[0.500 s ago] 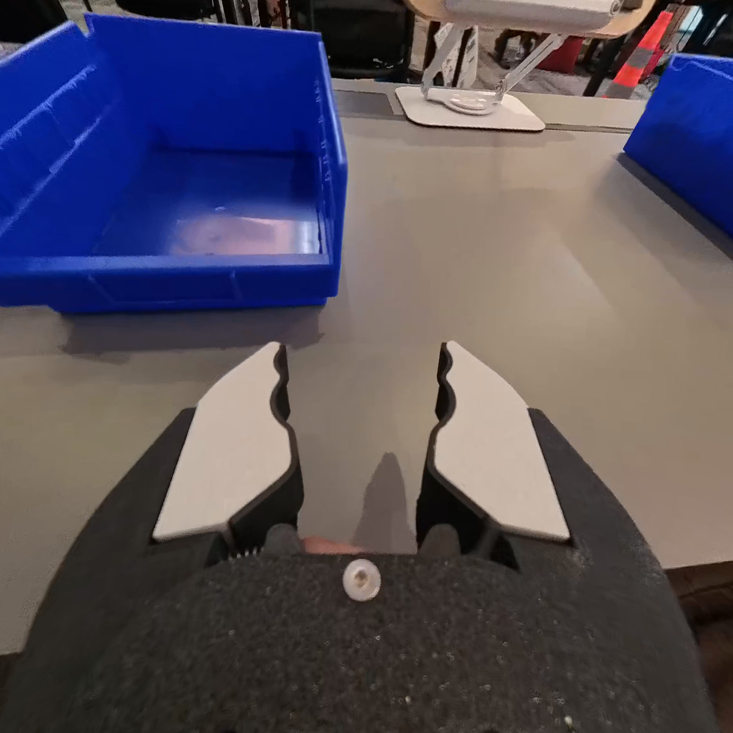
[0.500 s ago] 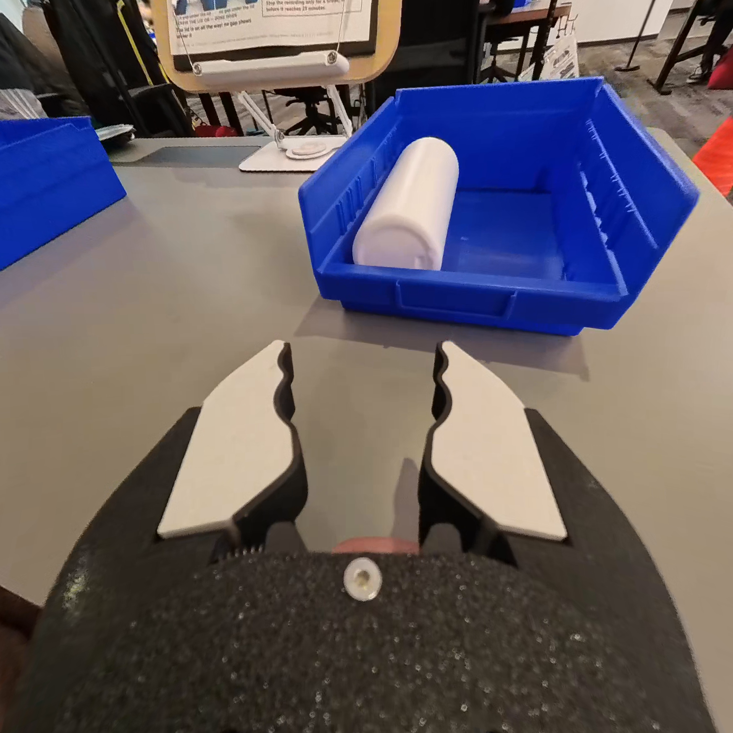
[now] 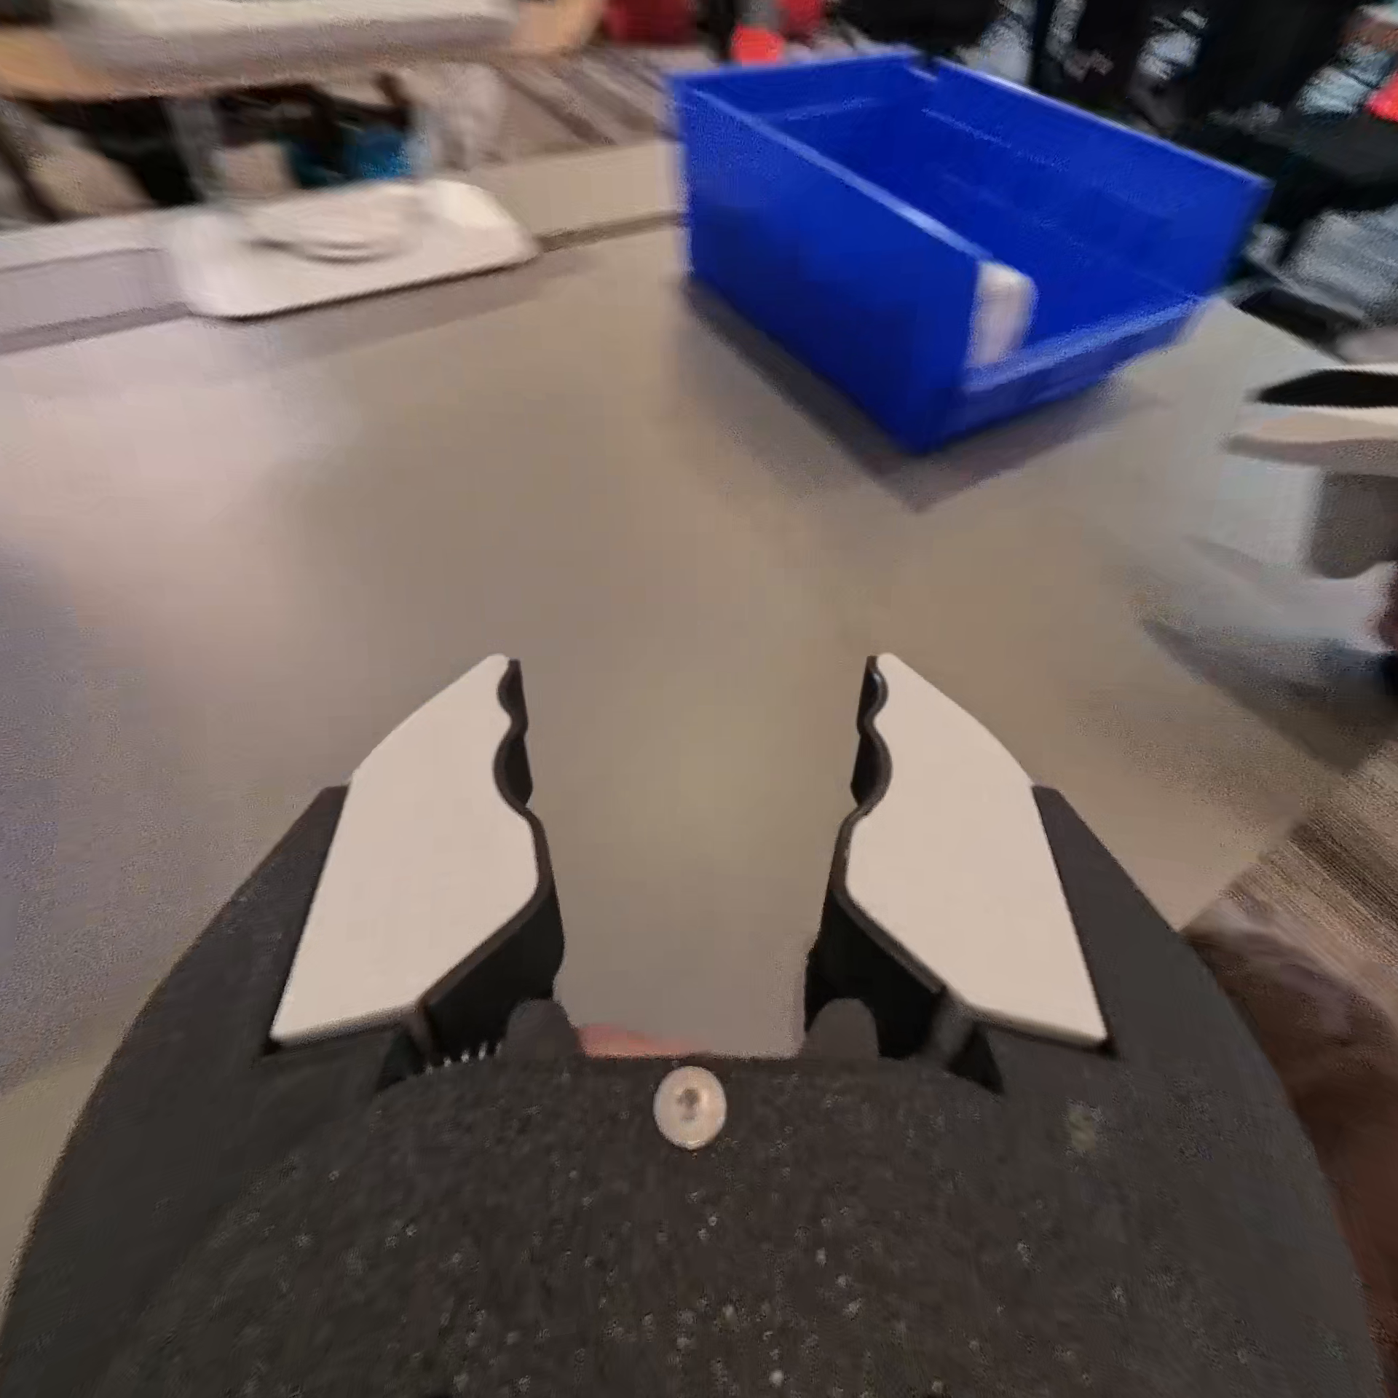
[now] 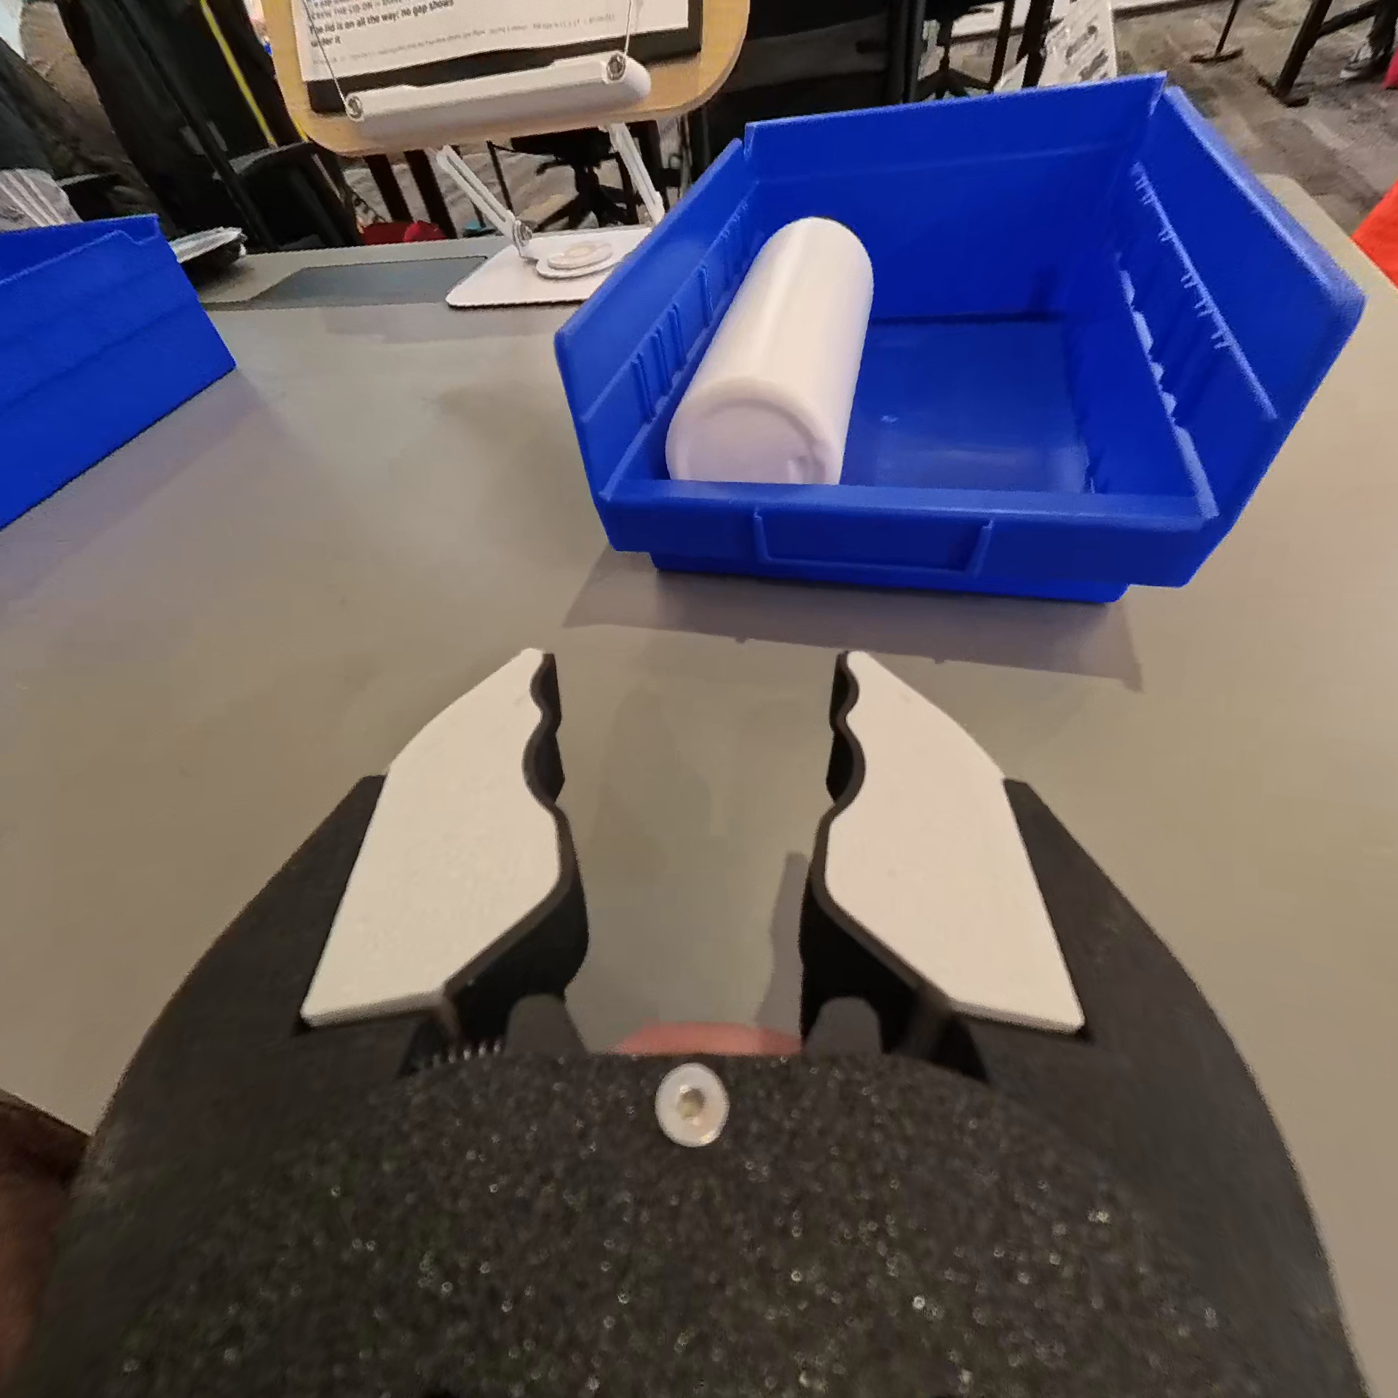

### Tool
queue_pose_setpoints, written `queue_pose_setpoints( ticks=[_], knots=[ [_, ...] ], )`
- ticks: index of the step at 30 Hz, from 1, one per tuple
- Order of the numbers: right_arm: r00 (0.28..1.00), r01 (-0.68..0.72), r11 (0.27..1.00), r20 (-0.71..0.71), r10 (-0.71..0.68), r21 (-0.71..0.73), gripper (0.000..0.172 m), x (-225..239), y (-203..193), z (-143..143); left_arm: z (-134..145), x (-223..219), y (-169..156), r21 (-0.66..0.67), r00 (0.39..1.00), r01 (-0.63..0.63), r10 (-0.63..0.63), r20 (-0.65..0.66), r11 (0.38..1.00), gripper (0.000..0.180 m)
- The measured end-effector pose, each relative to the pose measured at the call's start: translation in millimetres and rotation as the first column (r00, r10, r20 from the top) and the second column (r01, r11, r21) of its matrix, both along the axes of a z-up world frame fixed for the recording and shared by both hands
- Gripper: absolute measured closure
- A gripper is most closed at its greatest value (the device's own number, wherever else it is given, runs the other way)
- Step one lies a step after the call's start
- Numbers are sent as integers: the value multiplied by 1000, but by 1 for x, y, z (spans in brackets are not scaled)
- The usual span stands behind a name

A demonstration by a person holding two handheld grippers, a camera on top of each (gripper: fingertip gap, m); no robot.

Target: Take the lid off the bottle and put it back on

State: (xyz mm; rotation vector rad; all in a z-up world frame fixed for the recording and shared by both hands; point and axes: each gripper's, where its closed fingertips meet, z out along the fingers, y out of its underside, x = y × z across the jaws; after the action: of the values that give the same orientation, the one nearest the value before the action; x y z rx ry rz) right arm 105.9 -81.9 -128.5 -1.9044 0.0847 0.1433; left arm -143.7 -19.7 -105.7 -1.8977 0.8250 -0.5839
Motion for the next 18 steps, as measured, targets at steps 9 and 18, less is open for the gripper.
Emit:
queue_pose_setpoints(
  ticks=[9, 18],
  knots=[
    [997, 1, 1000, -77, -3, -22, 106, 6, 0, -5, -14, 244, 45, -18, 983, 144, -145, -115, 989, 100],
    [976, 200, 979, -79, -203, -44, 106, 39, -1, -7, -26, 192, 89, -24, 964, -237, 232, -130, 971, 176]
  ],
)
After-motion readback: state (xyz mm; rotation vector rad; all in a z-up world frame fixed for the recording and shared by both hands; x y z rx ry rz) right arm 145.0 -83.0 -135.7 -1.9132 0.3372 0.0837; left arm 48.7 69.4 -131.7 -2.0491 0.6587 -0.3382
